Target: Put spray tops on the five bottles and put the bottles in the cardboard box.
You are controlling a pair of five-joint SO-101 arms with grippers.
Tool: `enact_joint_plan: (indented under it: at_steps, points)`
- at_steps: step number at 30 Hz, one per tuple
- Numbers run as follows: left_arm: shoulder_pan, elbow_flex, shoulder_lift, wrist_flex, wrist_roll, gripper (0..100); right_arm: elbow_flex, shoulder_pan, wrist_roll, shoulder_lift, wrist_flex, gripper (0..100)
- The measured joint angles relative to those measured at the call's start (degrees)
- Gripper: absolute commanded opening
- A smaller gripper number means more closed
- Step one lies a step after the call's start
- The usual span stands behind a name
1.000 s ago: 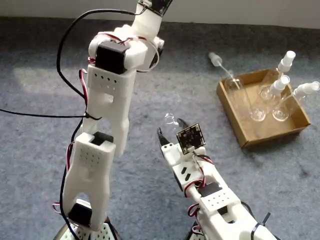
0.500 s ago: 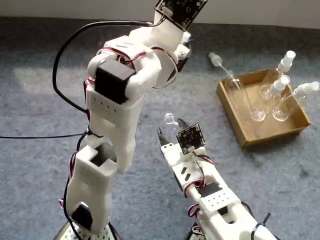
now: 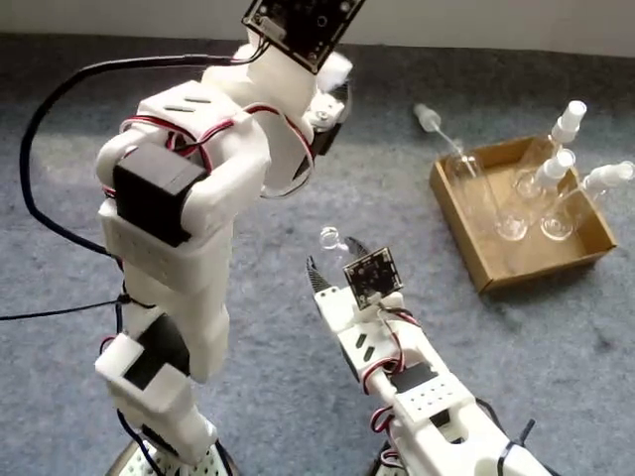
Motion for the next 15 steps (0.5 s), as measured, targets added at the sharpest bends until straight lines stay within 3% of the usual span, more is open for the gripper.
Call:
enact_joint_plan:
  at_steps: [5, 9, 15]
  points:
    - [0.35, 18.99, -9.49, -0.35, 0.00, 0, 0.00, -4.40, 0.00, 0.00, 0.00, 8.1]
    - [0.26, 26.64, -14.24, -4.48, 0.00, 0, 0.00, -4.57, 0.00, 0.00, -0.26, 8.0]
    - [1.32, 36.13, -16.00, -8.26, 2.20, 0, 0.00, -4.57, 0.00, 0.00, -11.96, 8.0]
